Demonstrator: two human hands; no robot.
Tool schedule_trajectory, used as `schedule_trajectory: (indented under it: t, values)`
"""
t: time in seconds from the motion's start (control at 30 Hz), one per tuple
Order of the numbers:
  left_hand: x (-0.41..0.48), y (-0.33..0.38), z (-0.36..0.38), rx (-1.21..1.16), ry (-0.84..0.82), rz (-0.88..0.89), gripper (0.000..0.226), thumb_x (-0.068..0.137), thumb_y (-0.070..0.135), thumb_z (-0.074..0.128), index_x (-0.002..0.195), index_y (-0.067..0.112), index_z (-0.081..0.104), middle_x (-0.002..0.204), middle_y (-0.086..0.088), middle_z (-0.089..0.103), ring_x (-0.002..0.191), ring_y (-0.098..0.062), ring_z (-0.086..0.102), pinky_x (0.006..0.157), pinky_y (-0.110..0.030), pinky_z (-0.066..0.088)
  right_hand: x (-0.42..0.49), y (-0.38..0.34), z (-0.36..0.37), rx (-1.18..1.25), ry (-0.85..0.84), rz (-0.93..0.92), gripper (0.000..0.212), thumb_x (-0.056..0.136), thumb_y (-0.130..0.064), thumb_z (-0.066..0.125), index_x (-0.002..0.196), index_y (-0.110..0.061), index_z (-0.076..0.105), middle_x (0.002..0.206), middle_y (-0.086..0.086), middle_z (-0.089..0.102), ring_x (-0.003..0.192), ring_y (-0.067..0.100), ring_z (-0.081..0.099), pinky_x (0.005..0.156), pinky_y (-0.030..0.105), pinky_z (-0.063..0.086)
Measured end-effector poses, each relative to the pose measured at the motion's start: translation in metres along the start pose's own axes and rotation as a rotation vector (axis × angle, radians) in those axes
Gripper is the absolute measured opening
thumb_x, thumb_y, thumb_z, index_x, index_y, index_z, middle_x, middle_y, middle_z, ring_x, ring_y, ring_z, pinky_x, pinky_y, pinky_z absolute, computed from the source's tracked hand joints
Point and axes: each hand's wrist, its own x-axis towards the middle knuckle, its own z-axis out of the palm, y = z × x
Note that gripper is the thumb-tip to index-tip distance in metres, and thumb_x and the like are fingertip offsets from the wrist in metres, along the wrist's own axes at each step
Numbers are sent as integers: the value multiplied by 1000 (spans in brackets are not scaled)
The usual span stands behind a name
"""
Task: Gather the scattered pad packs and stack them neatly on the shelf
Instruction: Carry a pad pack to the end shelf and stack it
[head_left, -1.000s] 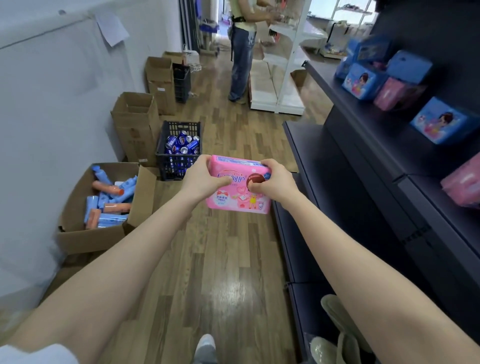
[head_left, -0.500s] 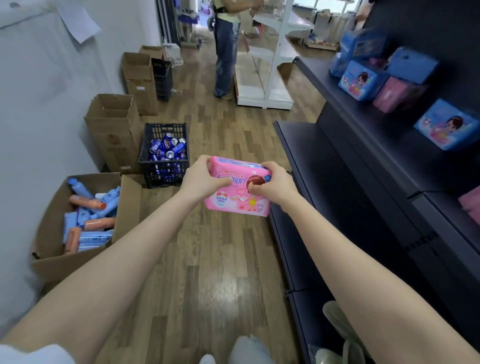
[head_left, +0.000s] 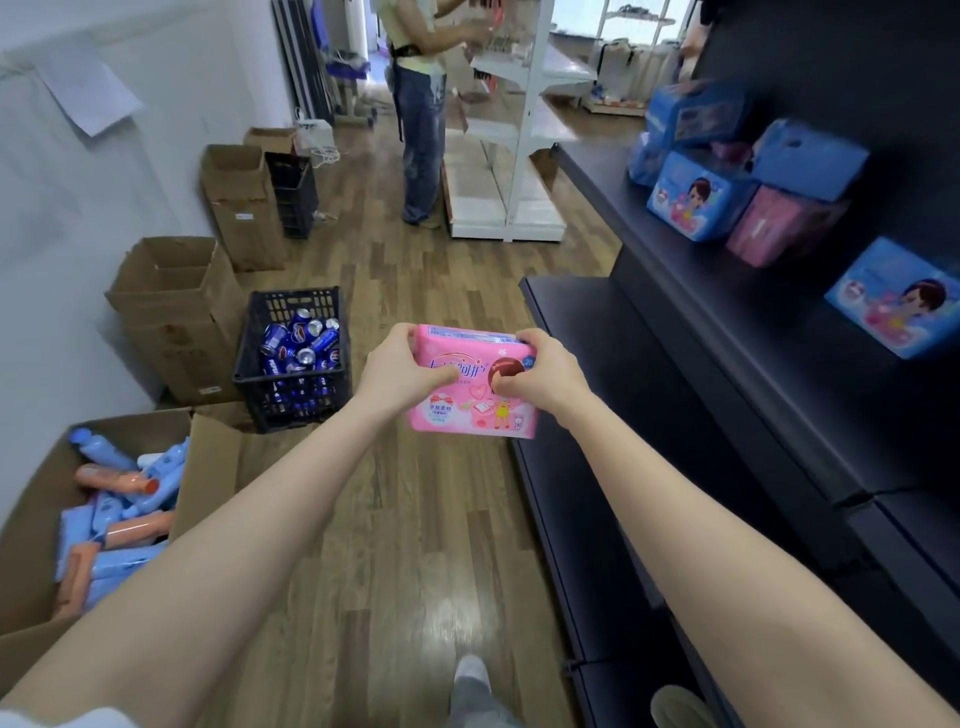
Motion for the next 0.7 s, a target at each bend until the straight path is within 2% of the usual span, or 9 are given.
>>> schedule_trajectory:
  t: [0.27, 0.4, 0.5, 0.6, 0.7]
  values:
    - [83, 31, 38, 17, 21, -24, 65, 70, 23, 78, 123, 13, 43, 116, -4, 61, 103, -21, 61, 90, -42, 51, 88, 16, -40, -27, -18, -23, 59, 77, -16, 73, 128, -16, 45, 117, 3, 57, 104, 20, 62, 89, 39, 54]
    - [106, 41, 50, 118, 44, -28, 84, 65, 28, 80, 134, 12, 34, 125, -8, 54, 113, -25, 54, 96, -41, 45, 120, 23, -50, -76, -29, -63, 63, 72, -20, 74, 129, -17, 46, 118, 5, 58, 106, 20, 59, 90, 37, 52]
    - [120, 47, 54, 187, 21, -30, 93, 63, 28, 80, 139, 14, 29, 124, -11, 49, 108, -24, 54, 91, -37, 47, 138, 24, -54, -94, -67, -82, 68, 68, -23, 78, 128, -20, 46, 117, 6, 56, 100, 19, 60, 86, 34, 53]
    - [133, 53, 55, 256, -2, -26, 87, 64, 27, 79, 137, 16, 33, 121, -10, 45, 102, -22, 53, 80, -30, 46, 155, 22, -55, -120, -80, -87, 70, 65, -27, 79, 126, -24, 45, 116, 6, 55, 96, 20, 61, 84, 34, 53]
    - [145, 57, 53, 310, -38, -43, 84, 66, 29, 79, 136, 18, 34, 118, -8, 38, 103, -24, 53, 87, -33, 48, 169, 19, -54, -129, -94, -89, 69, 67, -25, 80, 127, -22, 44, 116, 7, 53, 96, 21, 62, 80, 31, 53]
